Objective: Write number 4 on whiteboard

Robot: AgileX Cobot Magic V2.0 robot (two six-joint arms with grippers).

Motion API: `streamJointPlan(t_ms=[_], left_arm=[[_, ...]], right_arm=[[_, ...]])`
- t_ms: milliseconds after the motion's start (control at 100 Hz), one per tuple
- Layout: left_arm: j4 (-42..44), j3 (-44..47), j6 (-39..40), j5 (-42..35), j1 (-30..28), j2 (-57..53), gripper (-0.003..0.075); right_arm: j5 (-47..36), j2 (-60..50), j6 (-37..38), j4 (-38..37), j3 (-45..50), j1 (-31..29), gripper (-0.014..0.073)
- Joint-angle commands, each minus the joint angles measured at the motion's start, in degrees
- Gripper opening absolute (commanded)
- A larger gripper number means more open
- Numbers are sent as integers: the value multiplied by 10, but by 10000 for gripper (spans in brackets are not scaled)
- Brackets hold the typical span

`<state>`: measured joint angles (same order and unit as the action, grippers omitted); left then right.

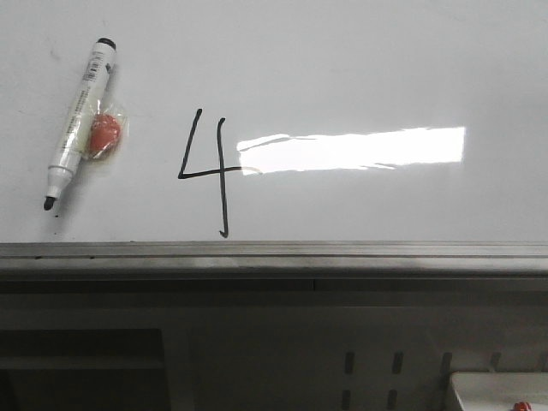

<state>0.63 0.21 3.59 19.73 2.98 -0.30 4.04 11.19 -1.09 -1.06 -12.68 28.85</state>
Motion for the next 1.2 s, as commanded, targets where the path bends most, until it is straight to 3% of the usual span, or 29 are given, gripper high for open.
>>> streamJointPlan(t_ms=[0,200,420,620,1190], left_arm=[[-6,20,3,-26,0,-15,-20],[-6,20,3,-26,0,-15,-20],[-6,20,3,-26,0,-15,-20],[-6,20,3,-26,0,-15,-20],[-6,20,3,-26,0,-15,-20]], right_arm=[[-60,5,-4,-7,6,-70,-64],[-61,4,-4,-7,68,-224,-64],[-35,-36,11,-2,148,-316,-64],[136,-116,11,-2,146,-334,-64],[141,-126,11,-2,146,-334,-64]])
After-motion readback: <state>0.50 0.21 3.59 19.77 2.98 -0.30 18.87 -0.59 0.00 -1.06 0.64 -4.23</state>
